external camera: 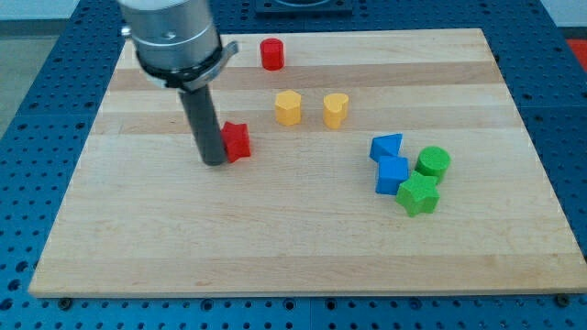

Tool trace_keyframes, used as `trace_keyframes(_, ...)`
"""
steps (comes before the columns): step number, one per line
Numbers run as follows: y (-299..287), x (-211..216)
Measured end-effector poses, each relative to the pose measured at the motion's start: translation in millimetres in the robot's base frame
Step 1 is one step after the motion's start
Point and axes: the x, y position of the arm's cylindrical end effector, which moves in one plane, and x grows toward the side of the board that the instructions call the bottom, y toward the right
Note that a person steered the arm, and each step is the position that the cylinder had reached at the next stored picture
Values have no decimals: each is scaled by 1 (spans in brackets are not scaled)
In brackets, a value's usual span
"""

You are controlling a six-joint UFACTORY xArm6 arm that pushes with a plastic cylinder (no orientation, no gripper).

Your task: Slide red star closer to the yellow hexagon

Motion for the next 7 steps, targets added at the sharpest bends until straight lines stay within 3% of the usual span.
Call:
trace_keyframes(1, 31, -12)
trace_keyframes(3, -3, -4)
trace_keyframes(4, -19, -23)
trace_keyframes(7, -6, -37)
